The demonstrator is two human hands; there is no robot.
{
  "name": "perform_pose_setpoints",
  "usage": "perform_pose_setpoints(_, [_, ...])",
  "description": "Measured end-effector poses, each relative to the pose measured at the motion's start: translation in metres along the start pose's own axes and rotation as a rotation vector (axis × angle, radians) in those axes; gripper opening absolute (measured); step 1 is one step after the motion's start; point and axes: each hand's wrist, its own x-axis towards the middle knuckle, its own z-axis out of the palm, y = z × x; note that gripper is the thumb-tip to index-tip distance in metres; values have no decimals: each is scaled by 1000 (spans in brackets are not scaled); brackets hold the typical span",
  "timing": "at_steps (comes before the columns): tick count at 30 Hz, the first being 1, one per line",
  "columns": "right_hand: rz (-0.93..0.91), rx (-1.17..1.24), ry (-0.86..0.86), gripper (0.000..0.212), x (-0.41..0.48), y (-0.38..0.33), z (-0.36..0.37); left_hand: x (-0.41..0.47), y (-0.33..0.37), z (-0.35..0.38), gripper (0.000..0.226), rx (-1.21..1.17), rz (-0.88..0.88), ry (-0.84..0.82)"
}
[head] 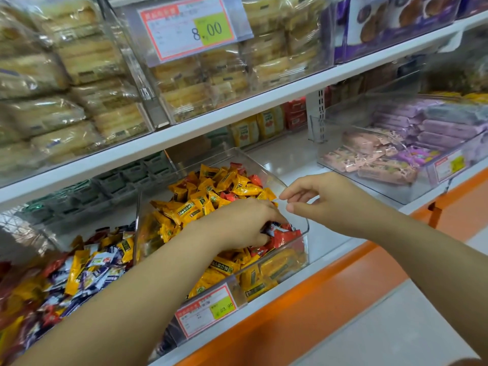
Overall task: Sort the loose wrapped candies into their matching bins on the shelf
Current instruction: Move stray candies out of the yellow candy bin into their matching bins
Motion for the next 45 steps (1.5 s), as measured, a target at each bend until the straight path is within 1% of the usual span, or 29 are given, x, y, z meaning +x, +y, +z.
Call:
perform_pose_setpoints(3, [9,2,0,13,0,1,1,4,3,0,51,50,-2,-24])
perform_pose_setpoints(6, [10,-1,-2,13,-1,0,1,6,6,1,56,63,-14,-87])
perform_pose_setpoints(9, [4,11,-9,12,-2,-1,0,6,9,4,52,73,-25,-114])
perform_pose_setpoints(15, [6,17,-35,13,-5,-2,-2,-3,-2,4,35,-111,-77,-35])
perform_pose_setpoints(17, [9,6,-40,13,-5,-2,-2,-6,-6,4,31,-131,-95,-35])
perform_pose_setpoints(24, [9,3,-58,12,-5,-2,-3,-17,-14,5,31,-250,-140,-105])
perform_pose_setpoints(26, [11,-1,-55,12,-5,-2,-3,-19,-13,8,31,-274,-150,-95])
perform_pose_setpoints(30, [6,-13,-55,15,-5,-4,-2,-21,-10,13,28,-315,-190,9])
perform_pose_setpoints(33, [6,-26,-43,16,-5,-6,-1,-28,-9,13,25,-415,-246,103])
perform_pose_setpoints(36, [-4,-49,18,17,-4,-8,2,-41,-4,9,23,-592,-292,234])
perform_pose_setpoints(41, [-45,-74,151,12,1,-23,14,-77,2,0,25,-949,-354,479])
perform_pose_setpoints(43, [-74,-66,165,12,3,-37,23,-94,0,-2,27,-1052,-372,589])
perform_pose_setpoints(45, [-103,-57,123,12,6,-53,36,-113,-4,-2,30,-1142,-398,688])
